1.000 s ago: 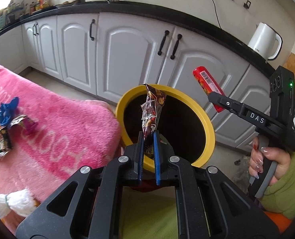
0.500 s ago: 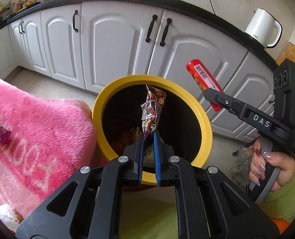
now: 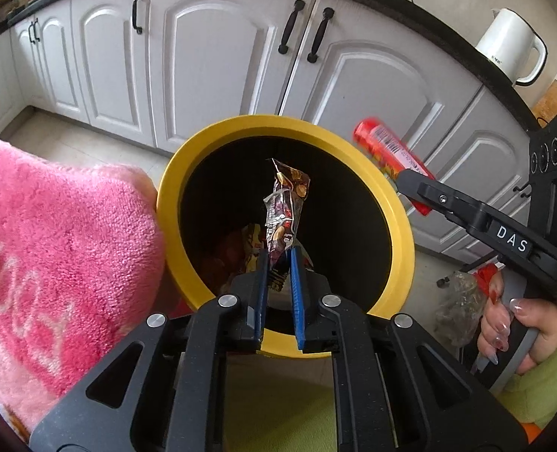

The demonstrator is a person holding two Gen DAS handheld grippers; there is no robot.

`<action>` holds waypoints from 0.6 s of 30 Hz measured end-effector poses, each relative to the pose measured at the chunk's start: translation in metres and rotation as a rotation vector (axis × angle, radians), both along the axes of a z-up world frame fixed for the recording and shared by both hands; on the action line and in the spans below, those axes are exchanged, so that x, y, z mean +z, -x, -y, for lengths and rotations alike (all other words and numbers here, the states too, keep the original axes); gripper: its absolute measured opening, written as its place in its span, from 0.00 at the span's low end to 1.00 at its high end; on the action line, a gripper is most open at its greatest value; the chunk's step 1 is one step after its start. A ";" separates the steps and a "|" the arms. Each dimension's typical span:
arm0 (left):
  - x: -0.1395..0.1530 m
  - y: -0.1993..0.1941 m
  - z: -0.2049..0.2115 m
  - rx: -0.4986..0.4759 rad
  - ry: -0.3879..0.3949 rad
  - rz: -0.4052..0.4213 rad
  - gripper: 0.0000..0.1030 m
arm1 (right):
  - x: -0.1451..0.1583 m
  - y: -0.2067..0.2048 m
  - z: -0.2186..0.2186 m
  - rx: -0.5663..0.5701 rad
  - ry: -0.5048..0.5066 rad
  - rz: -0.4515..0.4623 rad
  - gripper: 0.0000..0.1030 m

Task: Collect trash
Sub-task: 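Open both tools to release the items into the yellow bin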

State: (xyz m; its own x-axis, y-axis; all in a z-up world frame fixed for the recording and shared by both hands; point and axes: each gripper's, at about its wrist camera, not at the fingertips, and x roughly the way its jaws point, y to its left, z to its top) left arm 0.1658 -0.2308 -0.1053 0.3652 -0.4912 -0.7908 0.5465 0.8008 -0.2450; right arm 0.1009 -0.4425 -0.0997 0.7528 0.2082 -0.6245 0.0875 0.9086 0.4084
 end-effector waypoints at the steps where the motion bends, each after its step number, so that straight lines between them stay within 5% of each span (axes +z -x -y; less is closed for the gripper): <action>1: -0.001 -0.001 0.000 0.006 -0.001 -0.001 0.17 | -0.001 0.000 0.002 -0.009 -0.008 0.000 0.44; 3: -0.003 -0.003 -0.002 0.027 -0.007 -0.005 0.40 | -0.001 0.002 0.006 -0.029 -0.009 0.002 0.49; 8: -0.001 -0.002 -0.011 0.061 0.003 -0.012 0.45 | 0.002 0.005 0.012 -0.068 -0.017 0.021 0.55; 13: 0.010 0.006 -0.028 0.109 0.028 0.012 0.75 | 0.013 0.007 0.006 -0.072 0.021 0.064 0.58; 18: 0.031 0.013 -0.051 0.172 0.057 0.052 0.89 | 0.031 0.013 -0.005 -0.058 0.071 0.130 0.64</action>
